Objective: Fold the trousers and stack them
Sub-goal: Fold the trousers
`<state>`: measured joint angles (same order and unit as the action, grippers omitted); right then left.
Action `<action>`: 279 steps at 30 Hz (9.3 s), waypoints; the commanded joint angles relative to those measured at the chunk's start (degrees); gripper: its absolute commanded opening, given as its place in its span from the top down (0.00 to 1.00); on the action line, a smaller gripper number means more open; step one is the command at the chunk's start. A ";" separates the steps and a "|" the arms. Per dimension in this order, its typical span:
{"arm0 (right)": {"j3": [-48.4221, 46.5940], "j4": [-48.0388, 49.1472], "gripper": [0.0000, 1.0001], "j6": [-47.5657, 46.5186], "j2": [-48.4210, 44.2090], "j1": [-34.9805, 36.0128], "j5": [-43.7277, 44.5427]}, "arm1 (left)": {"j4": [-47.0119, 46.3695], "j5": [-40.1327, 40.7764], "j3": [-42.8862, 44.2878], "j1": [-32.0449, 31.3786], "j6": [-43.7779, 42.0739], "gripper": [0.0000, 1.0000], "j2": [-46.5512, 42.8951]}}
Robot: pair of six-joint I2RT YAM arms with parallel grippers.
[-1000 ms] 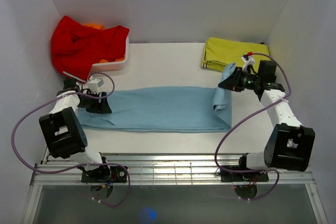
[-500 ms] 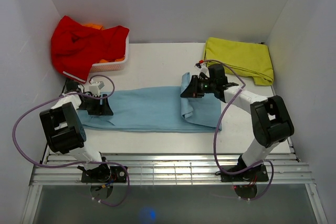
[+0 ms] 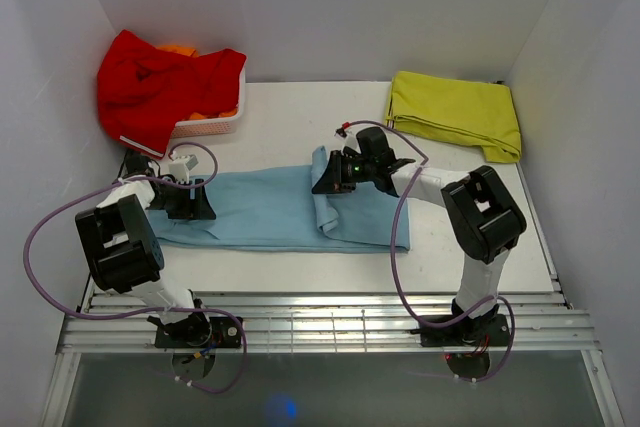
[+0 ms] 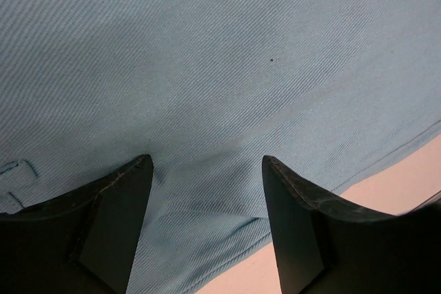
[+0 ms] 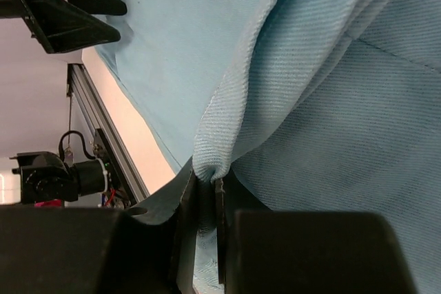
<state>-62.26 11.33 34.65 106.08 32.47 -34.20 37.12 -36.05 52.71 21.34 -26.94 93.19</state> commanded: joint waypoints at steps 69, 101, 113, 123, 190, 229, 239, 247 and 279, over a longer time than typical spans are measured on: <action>3.72 -35.95 0.28 -41.69 2.72 -34.23 -15.81 | -23.76 -22.40 4.77 -27.14 26.32 0.40 9.46; -6.90 -63.52 0.92 -63.47 -0.52 -52.24 -17.48 | -1.53 -8.95 4.34 -8.44 12.62 0.22 -1.78; -19.82 -80.59 0.92 -70.95 -5.09 -55.23 -25.12 | -4.60 -7.45 2.49 -0.69 11.03 0.23 -0.64; -21.06 -78.51 0.92 -64.75 -6.06 -51.90 -41.82 | -7.67 -11.75 -0.50 -0.86 10.59 0.36 7.09; -36.18 -8.96 0.92 1.12 15.12 9.98 -10.89 | -10.75 -22.66 -3.22 -1.57 15.16 0.45 -1.70; -51.19 1.50 0.92 16.59 27.77 14.38 -9.23 | -17.88 -7.45 -5.42 -1.74 19.73 1.00 9.65; -52.52 2.55 0.92 16.32 33.65 15.08 -7.73 | -16.39 -7.36 -5.78 -1.04 19.47 0.56 6.23; -53.23 6.41 0.53 17.20 34.55 15.26 -8.78 | -9.80 -3.94 -1.47 7.91 17.72 0.09 -0.37; -47.17 -39.90 0.10 -67.25 23.02 -10.85 -10.18 | -18.14 -10.19 16.36 -7.63 24.39 0.17 7.26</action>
<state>-110.41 -29.80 -22.59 130.34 22.83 -42.19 22.76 -49.76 64.55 14.22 -4.69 100.33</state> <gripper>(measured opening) 0.900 0.839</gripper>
